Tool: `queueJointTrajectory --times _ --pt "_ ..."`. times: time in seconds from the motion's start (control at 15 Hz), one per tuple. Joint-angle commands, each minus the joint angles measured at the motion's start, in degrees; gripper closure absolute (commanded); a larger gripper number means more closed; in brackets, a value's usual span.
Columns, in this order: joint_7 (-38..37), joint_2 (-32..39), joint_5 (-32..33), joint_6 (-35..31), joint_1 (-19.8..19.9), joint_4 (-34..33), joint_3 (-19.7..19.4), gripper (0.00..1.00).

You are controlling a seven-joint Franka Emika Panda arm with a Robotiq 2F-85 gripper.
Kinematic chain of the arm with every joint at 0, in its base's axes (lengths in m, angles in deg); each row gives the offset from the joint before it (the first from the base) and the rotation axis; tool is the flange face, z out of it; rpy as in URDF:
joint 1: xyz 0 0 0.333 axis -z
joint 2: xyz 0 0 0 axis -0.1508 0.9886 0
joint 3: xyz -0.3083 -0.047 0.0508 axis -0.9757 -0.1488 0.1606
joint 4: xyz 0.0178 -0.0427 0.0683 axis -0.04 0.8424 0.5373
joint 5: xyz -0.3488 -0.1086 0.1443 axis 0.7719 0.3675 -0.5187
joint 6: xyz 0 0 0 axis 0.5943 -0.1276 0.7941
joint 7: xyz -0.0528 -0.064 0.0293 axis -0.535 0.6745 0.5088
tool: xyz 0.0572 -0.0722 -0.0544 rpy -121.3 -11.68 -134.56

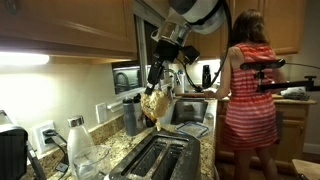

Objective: Put the bread in the toaster

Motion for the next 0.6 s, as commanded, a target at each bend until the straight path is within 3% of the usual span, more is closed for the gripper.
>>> queueJointTrajectory --times 0.0,0.53 --pt "5.9 -2.1 -4.2 2.7 -0.8 1.8 0.1 0.92" --pt "17.7 1.2 -10.7 3.0 -0.5 0.7 1.2 0.92"
